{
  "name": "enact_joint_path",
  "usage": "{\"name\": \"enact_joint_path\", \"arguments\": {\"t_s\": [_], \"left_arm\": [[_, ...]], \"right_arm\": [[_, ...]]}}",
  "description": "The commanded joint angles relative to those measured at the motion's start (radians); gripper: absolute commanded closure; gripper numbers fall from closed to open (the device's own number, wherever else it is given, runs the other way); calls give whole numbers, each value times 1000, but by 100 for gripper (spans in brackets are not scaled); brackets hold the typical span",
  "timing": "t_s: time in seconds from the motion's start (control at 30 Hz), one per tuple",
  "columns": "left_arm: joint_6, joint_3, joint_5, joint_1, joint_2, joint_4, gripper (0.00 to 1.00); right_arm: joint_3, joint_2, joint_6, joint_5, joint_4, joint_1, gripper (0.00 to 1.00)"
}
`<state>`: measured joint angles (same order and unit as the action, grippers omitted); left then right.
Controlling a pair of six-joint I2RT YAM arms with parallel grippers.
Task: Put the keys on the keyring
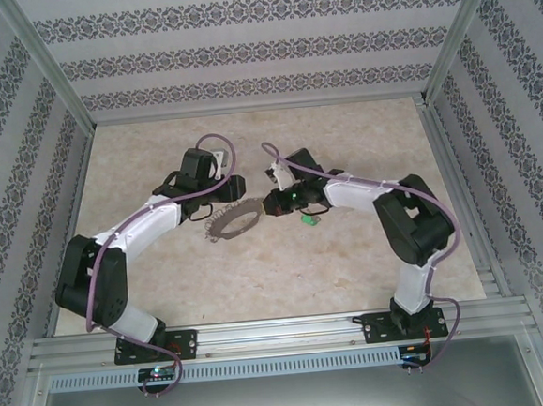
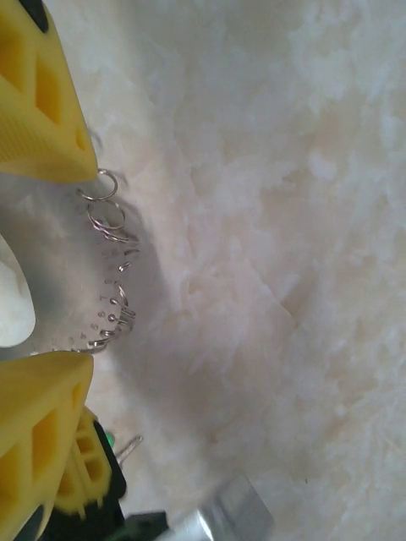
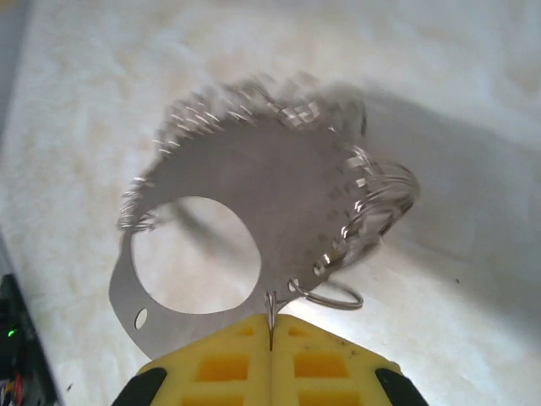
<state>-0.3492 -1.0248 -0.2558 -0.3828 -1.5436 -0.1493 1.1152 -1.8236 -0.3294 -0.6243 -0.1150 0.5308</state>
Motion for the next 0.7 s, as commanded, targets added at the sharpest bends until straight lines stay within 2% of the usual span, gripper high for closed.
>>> {"name": "enact_joint_path", "arguments": {"t_s": [0.0, 0.37, 0.67], "left_arm": [[3, -6, -50, 13, 51, -21, 44], [24, -34, -196, 14, 153, -31, 44], [-11, -29, -336, 15, 236, 100, 45]], "right_arm": [[-1, 86, 165, -133, -18, -19, 100], [-26, 271, 212, -300, 70, -96, 100], [-55, 442, 127, -346, 209, -156, 100]]}}
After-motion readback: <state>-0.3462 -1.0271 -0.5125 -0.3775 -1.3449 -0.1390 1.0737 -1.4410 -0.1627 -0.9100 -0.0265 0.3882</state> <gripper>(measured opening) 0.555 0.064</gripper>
